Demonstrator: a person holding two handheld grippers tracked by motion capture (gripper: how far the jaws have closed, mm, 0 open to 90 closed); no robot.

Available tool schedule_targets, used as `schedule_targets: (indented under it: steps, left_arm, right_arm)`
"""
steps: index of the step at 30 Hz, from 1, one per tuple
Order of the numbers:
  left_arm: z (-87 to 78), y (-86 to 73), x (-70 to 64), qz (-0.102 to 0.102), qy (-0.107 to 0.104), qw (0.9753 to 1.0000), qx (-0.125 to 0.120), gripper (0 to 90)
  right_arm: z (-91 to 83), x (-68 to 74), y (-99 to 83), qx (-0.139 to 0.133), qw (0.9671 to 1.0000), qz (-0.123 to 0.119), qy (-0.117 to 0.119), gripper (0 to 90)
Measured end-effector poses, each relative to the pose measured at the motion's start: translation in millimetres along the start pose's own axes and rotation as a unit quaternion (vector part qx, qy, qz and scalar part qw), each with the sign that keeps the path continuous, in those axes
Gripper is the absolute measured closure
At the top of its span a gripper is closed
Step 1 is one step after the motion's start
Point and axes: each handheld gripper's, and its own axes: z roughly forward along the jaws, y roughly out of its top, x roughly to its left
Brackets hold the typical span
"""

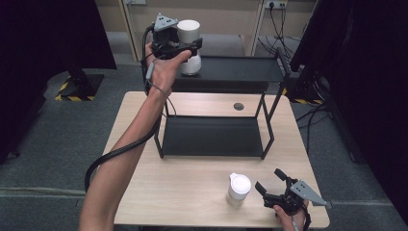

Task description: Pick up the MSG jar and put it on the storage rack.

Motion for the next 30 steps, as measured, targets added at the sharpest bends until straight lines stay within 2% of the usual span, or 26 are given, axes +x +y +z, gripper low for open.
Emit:
schedule_targets:
  steps: [11, 18, 23, 24, 25, 28, 30]
  left_arm:
    - [4.8, -3.0, -2.1, 0.006, 0.016, 0.9999, 0.001, 34.9]
    - [4.7, -6.9, -1.5, 0.004, 0.015, 0.9999, -0.004, 34.7]
    - [3.8, -6.7, -6.9, 0.02, 0.023, 0.9995, -0.005, 33.7]
    - [3.5, -5.9, -8.1, 0.019, 0.024, 0.9995, -0.004, 29.8]
    - [3.0, -4.8, -8.6, 0.013, 0.025, 0.9996, -0.003, 29.8]
    - [1.6, -1.0, -13.0, 0.0, 0.036, 0.9993, 0.005, 13.4]
    - [0.4, 0.2, -16.0, -0.003, 0.043, 0.999, 0.006, 10.3]
  right_arm:
    - [0.9, -0.3, -0.4, 0.001, 1.0, 0.001, 0.002, 0.4]
    - [0.8, -0.1, -0.4, 0.0, 1.0, 0.0, 0.003, 0.4]
    - [0.5, 0.0, -0.4, 0.0, 1.0, 0.0, 0.003, 0.4]
    - [0.4, 0.0, -0.4, 0.0, 1.0, 0.001, 0.004, 0.4]
    - [0.4, 0.0, -0.4, 0.0, 1.0, 0.001, 0.004, 0.4]
    - [0.6, -0.1, -0.5, 0.001, 1.0, 0.0, 0.005, 0.4]
    - [0.6, -0.1, -0.4, 0.001, 1.0, 0.001, 0.005, 0.4]
